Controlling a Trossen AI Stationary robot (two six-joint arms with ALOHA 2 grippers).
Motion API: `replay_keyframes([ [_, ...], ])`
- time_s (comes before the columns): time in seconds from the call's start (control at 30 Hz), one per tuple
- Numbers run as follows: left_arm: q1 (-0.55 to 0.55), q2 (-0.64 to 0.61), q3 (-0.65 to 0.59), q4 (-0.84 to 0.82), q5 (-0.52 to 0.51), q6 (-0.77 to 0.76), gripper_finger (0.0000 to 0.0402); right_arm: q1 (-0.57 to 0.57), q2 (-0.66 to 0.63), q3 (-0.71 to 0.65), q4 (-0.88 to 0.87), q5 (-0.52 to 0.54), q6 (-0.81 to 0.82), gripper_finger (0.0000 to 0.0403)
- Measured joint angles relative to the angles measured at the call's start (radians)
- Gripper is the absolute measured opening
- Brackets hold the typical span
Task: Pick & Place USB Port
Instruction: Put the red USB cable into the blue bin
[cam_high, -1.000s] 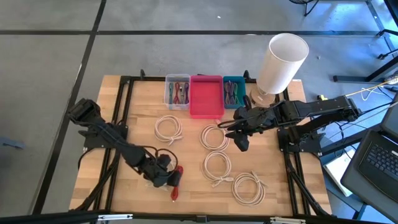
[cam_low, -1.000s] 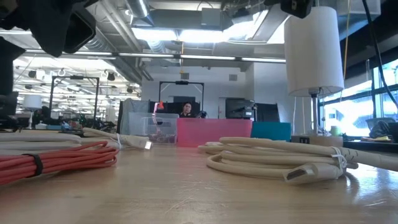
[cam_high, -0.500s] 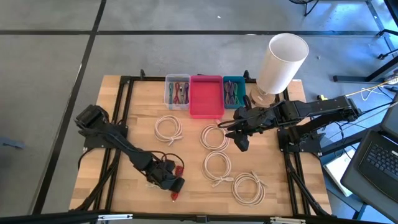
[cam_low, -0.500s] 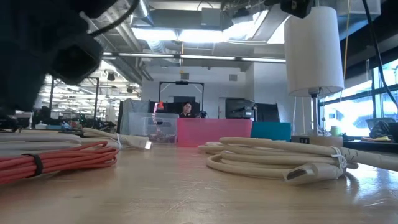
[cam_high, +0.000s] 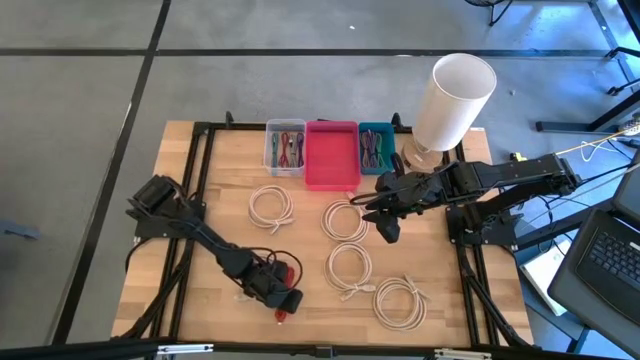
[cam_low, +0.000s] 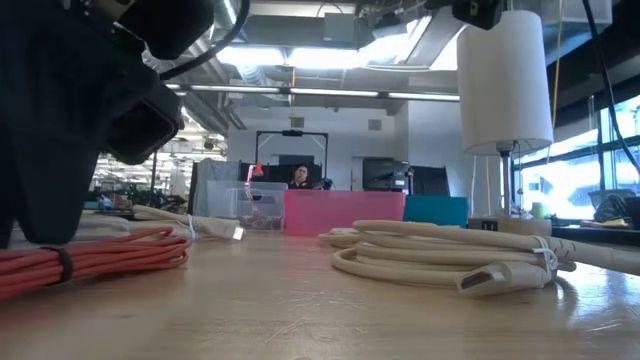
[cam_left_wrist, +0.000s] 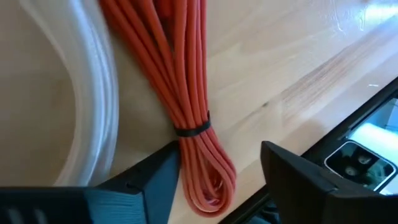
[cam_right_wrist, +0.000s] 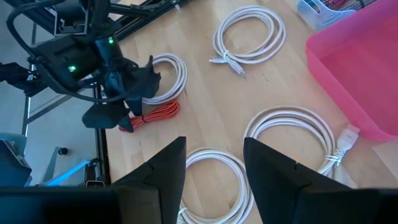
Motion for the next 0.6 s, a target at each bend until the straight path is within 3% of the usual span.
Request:
replay_keyframes([
  [0.1, 0.012, 0.002, -0.002, -0.003, -0.006, 0.069, 0.0171, 0.000, 0.000, 0.000, 0.000, 0.000, 0.001, 0.0163],
  [0.33, 0.013, 0.005, -0.006, -0.008, -0.057, 0.139, 0.0023, 0.012, 0.000, 0.000, 0.000, 0.001, 0.022, 0.0163],
  [0.5, 0.009, -0.017, -0.013, 0.045, -0.107, 0.153, 0.0021, 0.042, 0.000, 0.000, -0.006, 0.002, 0.023, 0.0163],
  [0.6, 0.023, -0.049, -0.017, 0.061, -0.231, 0.174, 0.0018, 0.059, 0.000, 0.000, -0.025, 0.004, 0.031, 0.0163],
])
